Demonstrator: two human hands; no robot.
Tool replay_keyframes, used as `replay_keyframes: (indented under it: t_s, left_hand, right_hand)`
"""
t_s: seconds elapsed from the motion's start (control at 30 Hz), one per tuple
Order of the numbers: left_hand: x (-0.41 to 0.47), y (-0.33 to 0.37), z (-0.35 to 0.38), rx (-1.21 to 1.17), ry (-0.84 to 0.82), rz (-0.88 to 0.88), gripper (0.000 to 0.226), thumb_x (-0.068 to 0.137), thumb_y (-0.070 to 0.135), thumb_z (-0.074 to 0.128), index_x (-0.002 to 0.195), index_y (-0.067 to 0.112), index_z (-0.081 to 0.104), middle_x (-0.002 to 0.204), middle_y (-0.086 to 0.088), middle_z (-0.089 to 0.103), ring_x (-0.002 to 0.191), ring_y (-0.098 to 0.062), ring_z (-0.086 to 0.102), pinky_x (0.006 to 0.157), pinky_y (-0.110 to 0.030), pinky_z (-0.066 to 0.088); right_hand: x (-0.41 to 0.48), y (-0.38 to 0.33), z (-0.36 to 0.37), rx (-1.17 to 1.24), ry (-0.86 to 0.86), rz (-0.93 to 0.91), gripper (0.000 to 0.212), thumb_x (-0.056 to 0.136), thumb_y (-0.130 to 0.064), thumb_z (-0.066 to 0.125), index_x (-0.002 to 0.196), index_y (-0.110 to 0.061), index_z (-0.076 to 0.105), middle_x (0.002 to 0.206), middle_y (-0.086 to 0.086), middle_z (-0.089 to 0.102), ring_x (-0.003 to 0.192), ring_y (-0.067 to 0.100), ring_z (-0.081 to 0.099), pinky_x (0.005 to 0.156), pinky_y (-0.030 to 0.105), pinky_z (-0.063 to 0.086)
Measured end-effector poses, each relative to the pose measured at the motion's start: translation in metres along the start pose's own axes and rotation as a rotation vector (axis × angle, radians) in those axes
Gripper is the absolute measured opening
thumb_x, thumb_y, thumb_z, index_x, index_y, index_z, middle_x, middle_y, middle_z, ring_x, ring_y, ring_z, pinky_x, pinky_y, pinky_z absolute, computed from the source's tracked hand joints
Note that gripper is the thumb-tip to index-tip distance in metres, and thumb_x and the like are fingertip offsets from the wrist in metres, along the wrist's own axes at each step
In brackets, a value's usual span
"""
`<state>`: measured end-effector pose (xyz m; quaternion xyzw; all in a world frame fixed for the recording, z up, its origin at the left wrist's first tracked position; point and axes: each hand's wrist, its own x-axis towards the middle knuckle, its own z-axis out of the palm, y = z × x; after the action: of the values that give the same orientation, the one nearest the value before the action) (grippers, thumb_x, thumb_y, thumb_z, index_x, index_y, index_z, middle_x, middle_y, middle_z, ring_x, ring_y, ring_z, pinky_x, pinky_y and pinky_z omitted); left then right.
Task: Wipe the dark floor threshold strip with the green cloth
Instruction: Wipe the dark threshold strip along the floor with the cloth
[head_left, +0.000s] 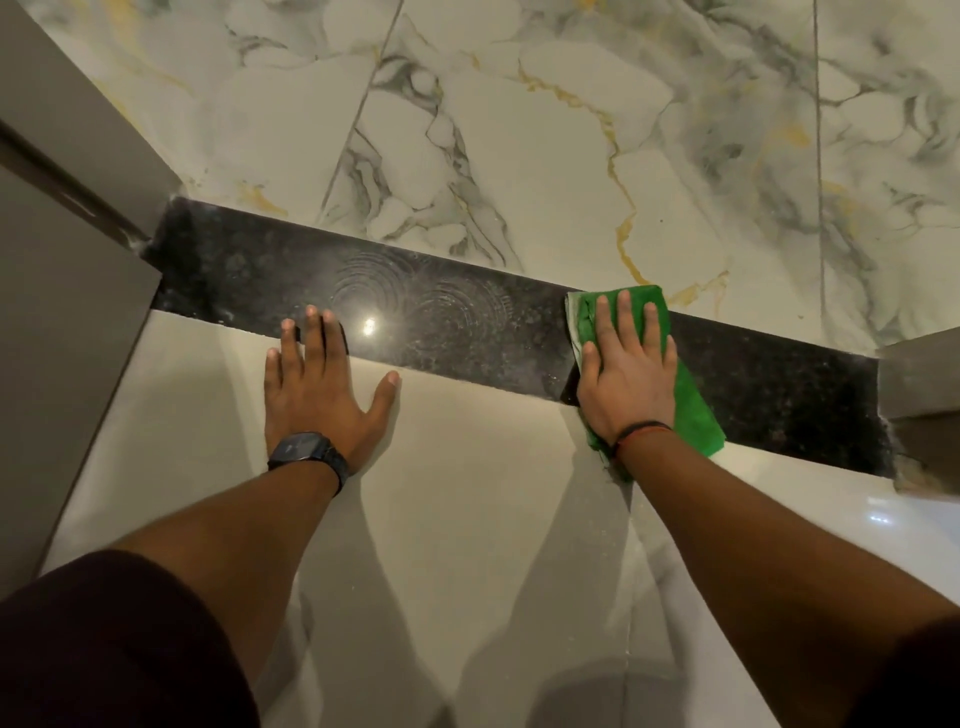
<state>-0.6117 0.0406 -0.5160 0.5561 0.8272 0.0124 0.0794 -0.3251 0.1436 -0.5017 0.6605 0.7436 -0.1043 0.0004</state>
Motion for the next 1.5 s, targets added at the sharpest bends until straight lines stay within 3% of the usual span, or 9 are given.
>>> replay_keyframes:
  t_s: [0.1,0.27,0.43,0.6,0.83,1.1,1.27,1.37,1.5]
  left_hand:
    - [0.001,0.0,0.0,-0.008,0.002,0.004,0.089,0.086,0.068,0.02,0.151,0.011,0.0,0.161,-0.011,0.004,0.147,-0.031,0.0,0.118,-0.045,0.002]
    - [0.001,-0.005,-0.001,-0.011,-0.001,0.005,0.091,0.085,0.066,0.023,0.151,0.009,-0.001,0.161,-0.011,0.002,0.147,-0.03,-0.001,0.118,-0.044,0.001]
    - [0.002,-0.024,-0.004,-0.019,0.0,-0.046,0.089,0.085,0.064,0.023,0.151,0.01,0.0,0.161,-0.011,0.004,0.147,-0.03,0.001,0.118,-0.045,0.003]
    - [0.007,-0.062,-0.009,0.006,0.023,-0.126,0.087,0.085,0.064,0.023,0.151,0.011,0.004,0.161,-0.012,0.007,0.146,-0.032,0.006,0.117,-0.047,0.009]
    - [0.008,-0.062,-0.009,-0.03,0.033,-0.165,0.087,0.085,0.065,0.024,0.152,0.012,0.003,0.161,-0.01,0.004,0.146,-0.03,0.004,0.118,-0.045,0.007]
    - [0.009,-0.066,-0.01,-0.04,0.018,-0.173,0.083,0.085,0.058,0.025,0.151,0.012,0.005,0.161,-0.011,0.007,0.146,-0.031,0.006,0.117,-0.047,0.009]
    - [0.012,-0.069,-0.013,-0.052,0.013,-0.173,0.082,0.085,0.054,0.028,0.151,0.011,0.005,0.161,-0.011,0.007,0.146,-0.031,0.006,0.117,-0.048,0.01]
    - [0.013,-0.083,-0.014,-0.04,0.027,-0.194,0.083,0.085,0.056,0.025,0.151,0.01,0.006,0.161,-0.013,0.008,0.146,-0.032,0.006,0.117,-0.049,0.011]
    - [0.019,-0.095,-0.015,-0.041,0.053,-0.257,0.085,0.085,0.058,0.025,0.151,0.008,0.007,0.16,-0.014,0.009,0.147,-0.03,0.005,0.117,-0.048,0.011]
  right_hand:
    - [0.014,-0.044,0.002,0.004,-0.02,-0.077,0.057,0.097,-0.035,0.025,0.15,-0.026,0.006,0.16,-0.001,0.003,0.146,0.024,-0.002,0.116,0.049,0.001]
    - [-0.001,-0.127,0.016,0.003,-0.106,-0.484,0.056,0.098,-0.036,0.025,0.15,-0.027,0.008,0.16,-0.002,0.007,0.146,0.023,-0.002,0.115,0.05,0.0]
    - [-0.019,-0.098,0.014,-0.029,-0.103,-0.605,0.053,0.098,-0.035,0.028,0.149,-0.024,0.02,0.158,-0.003,0.02,0.145,0.021,0.011,0.117,0.047,0.012]
    - [-0.012,-0.048,0.006,-0.073,-0.097,-0.435,0.054,0.097,-0.041,0.019,0.149,-0.031,0.013,0.158,-0.005,0.015,0.146,0.019,0.006,0.117,0.049,0.003]
    - [0.023,-0.095,0.016,-0.008,-0.003,-0.194,0.055,0.097,-0.031,0.024,0.15,-0.024,0.011,0.16,0.0,0.01,0.146,0.025,0.001,0.116,0.046,-0.002]
    - [0.023,-0.202,0.028,-0.005,-0.051,-0.449,0.06,0.094,-0.024,0.03,0.15,-0.019,0.009,0.16,0.002,0.011,0.146,0.026,0.001,0.116,0.048,-0.001]
    - [0.0,-0.185,0.026,0.017,-0.096,-0.622,0.054,0.098,-0.026,0.033,0.149,-0.018,0.02,0.158,0.0,0.02,0.146,0.023,0.009,0.118,0.045,0.007]
    - [-0.002,-0.148,0.019,0.033,-0.039,-0.585,0.05,0.097,-0.027,0.04,0.146,-0.019,0.032,0.154,0.001,0.031,0.143,0.026,0.021,0.116,0.049,0.015]
    - [0.015,-0.145,0.021,0.014,-0.018,-0.385,0.052,0.097,-0.033,0.032,0.148,-0.026,0.023,0.157,-0.001,0.022,0.145,0.025,0.011,0.116,0.049,0.006]
